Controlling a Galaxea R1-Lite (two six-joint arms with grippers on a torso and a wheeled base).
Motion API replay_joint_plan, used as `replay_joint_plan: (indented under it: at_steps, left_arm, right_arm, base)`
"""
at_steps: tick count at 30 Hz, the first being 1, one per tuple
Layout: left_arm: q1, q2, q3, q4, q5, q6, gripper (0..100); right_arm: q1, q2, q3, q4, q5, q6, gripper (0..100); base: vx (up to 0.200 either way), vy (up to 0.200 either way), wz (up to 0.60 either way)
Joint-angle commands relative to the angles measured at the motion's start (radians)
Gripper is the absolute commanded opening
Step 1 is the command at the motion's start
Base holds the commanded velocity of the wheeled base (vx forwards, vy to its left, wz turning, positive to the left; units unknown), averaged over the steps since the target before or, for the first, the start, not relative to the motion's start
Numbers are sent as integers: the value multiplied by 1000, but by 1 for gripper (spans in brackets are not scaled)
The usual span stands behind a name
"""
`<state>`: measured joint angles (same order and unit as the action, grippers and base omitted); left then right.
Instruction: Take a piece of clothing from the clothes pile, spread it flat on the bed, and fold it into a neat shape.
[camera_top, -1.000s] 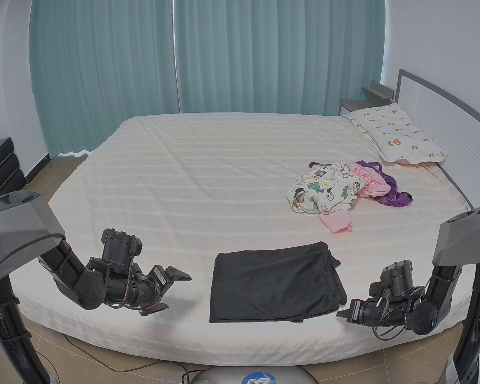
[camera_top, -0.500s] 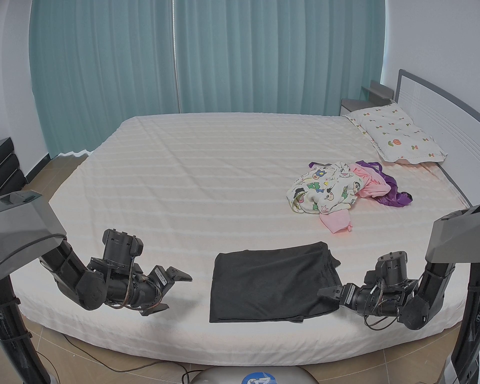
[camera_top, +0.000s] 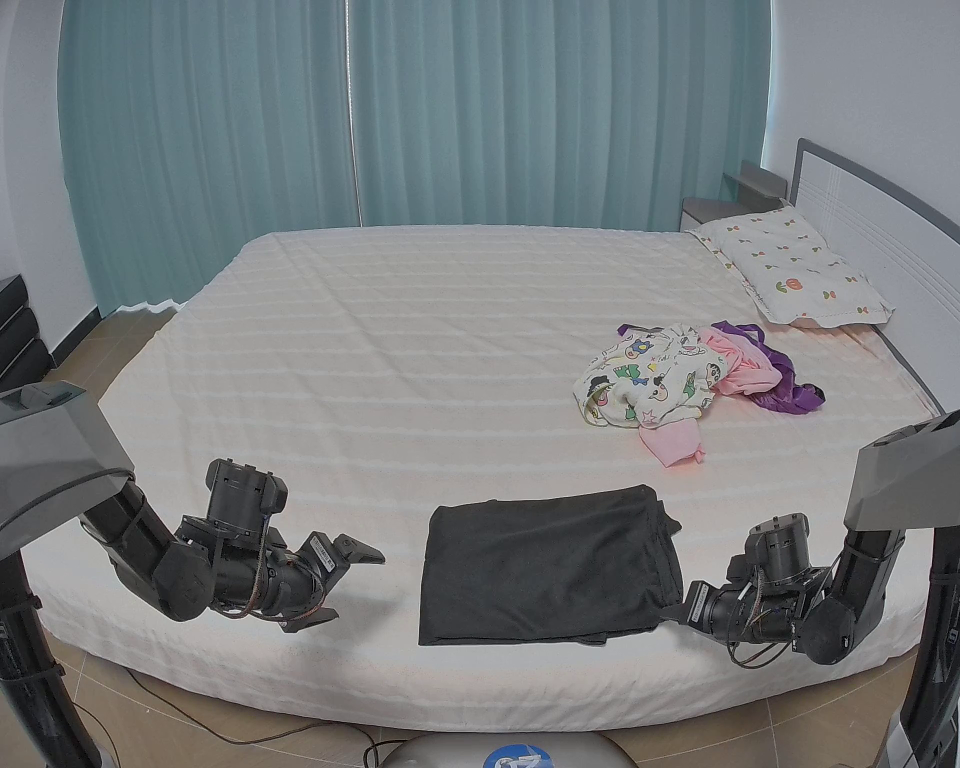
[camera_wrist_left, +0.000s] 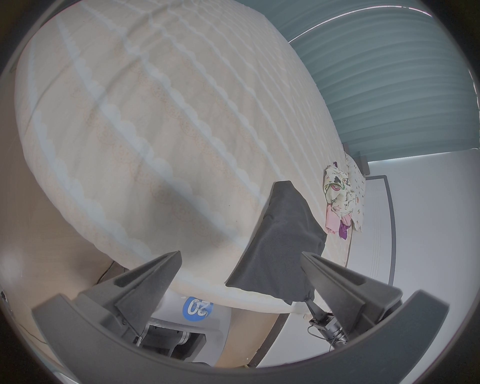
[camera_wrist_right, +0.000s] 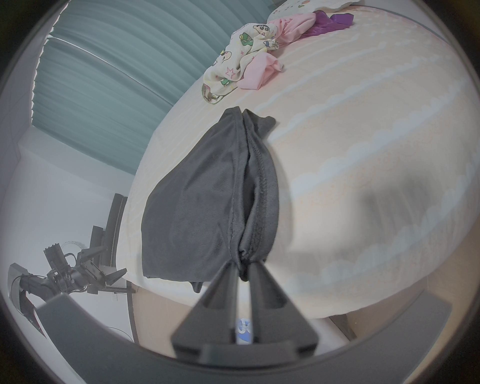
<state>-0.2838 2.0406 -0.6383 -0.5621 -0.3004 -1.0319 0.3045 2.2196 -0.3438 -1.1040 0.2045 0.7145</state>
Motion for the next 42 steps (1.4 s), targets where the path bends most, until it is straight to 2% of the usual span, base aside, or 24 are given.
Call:
replay_joint_plan:
  at_steps: [1,8,16,17,25,32,38,42]
  left_arm:
    - [0,1,0,1,0,-2,100]
    - [0,1,0,1,0,-2,100]
    - [0,1,0,1,0,-2,100]
    - [0,1,0,1,0,-2,100]
    - [0,1,-1,1,0,-2,100]
    - [-1,6,-9,2,11,-10,100]
    - [0,4,-21,1,11,-51,100]
    - [0,4,-21,1,11,-53,100]
  right_arm:
    - [-2,-21,35,0,-2,-4,0]
    - [-21,-21,63,-2,-2,-58,0]
    - [-22,-11,65,-13,-4,-66,0]
    - [-22,-11,60,-19,-2,-63,100]
    - [-25,-35,91,-152,7,-49,100]
    - [-67,-26,77,-157,9,-47,100]
    - [-91,-21,45,-157,7,-21,100]
    - [-93,-14,40,-158,9,-9,100]
  base:
    - [0,0,0]
    - [0,0,0]
    - [0,0,0]
    - [0,0,0]
    - [0,0,0]
    - [0,0,0]
    - [0,0,0]
    - [200,0,0]
